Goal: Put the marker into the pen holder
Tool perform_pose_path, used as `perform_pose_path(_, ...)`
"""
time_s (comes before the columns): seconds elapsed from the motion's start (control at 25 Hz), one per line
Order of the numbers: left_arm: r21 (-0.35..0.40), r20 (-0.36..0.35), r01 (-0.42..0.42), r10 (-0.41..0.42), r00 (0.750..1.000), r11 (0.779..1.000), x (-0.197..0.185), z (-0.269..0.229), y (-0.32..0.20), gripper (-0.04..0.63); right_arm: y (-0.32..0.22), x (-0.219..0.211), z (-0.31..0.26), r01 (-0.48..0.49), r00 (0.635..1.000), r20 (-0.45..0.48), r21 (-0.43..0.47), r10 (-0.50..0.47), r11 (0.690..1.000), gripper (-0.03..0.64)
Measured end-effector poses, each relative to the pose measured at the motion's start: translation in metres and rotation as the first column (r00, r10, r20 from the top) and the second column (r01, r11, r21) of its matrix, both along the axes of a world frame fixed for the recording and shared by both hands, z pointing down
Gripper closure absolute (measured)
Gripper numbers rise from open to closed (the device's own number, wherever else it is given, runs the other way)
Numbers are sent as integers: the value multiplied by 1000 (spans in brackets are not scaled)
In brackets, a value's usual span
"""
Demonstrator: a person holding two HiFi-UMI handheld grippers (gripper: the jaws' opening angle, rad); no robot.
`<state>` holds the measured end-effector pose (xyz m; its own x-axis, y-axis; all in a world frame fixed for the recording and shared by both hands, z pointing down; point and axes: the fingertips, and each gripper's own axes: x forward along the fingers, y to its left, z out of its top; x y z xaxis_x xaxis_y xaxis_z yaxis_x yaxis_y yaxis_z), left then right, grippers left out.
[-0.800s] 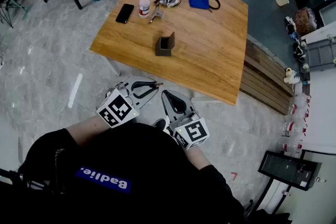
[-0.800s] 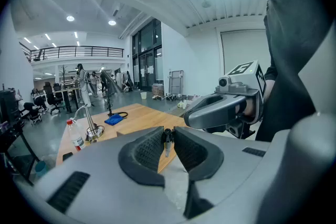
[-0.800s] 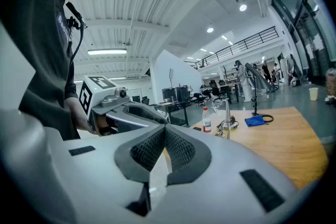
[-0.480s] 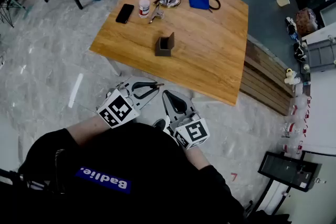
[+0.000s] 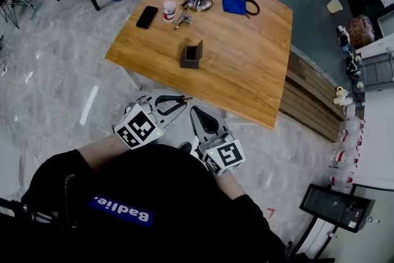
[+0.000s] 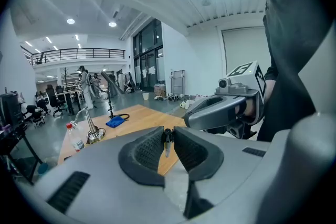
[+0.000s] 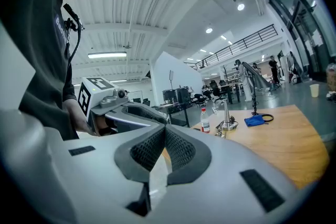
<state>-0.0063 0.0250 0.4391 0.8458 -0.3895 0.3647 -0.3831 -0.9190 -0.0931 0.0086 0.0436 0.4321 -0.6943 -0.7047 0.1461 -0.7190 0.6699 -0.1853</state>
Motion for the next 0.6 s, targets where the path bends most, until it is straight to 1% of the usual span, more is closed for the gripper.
perform_pose_path(0.24, 26, 19, 79, -80, 997, 996, 13, 0, -14, 528, 1, 28, 0, 33, 999, 8, 8, -33, 999, 611)
perform_pose_path(0.44, 56, 32, 157, -159, 987, 986, 22, 2, -29, 528, -1, 50, 8, 64, 998, 18, -4, -63, 998, 611)
perform_pose_path(0.6, 82, 47, 184, -189, 981, 979, 22, 4, -41, 528, -3, 58, 11, 69, 998, 14, -10, -69, 998, 611)
